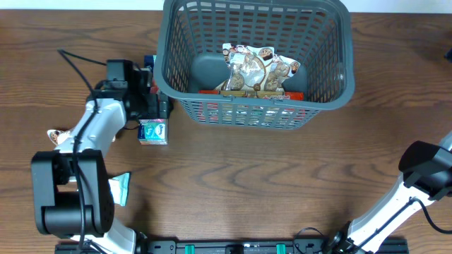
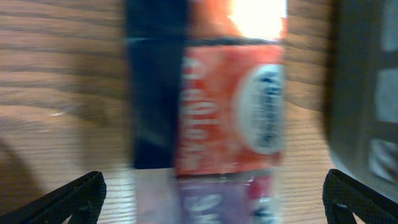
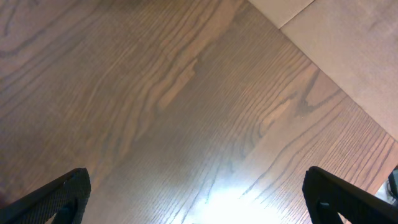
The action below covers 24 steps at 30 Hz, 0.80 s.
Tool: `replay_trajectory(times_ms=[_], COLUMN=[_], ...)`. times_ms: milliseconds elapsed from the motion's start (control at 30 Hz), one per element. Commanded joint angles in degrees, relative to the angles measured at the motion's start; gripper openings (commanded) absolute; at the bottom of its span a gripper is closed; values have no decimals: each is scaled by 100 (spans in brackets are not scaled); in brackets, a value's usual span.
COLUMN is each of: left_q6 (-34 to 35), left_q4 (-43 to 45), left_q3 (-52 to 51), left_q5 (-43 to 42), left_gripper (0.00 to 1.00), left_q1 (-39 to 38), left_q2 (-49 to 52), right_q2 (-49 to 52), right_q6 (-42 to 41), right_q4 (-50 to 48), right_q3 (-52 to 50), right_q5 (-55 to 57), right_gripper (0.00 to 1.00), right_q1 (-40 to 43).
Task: Pack container
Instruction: 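Reach the left gripper to the Kleenex tissue pack and grasp it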
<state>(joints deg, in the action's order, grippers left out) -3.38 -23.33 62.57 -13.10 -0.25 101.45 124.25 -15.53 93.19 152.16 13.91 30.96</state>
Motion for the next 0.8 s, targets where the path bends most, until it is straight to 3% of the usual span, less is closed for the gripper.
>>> replay_trajectory(times_ms=[0, 267, 767], left_q6=[-127, -39, 203], left_q4=[-17, -13, -57], left_q3=[114, 114, 105], left_q5=[103, 802, 800], left_gripper=[99, 99, 99], left_q1=[-160, -170, -170], left_q2=[131, 155, 691], right_q2=[-15, -15, -15], right_q6=[-74, -72, -72], right_q4=[4, 4, 4], right_q3=[-20, -20, -20], right_q5=[42, 42, 42], right_gripper=[99, 99, 99], right_q1=[13, 13, 13])
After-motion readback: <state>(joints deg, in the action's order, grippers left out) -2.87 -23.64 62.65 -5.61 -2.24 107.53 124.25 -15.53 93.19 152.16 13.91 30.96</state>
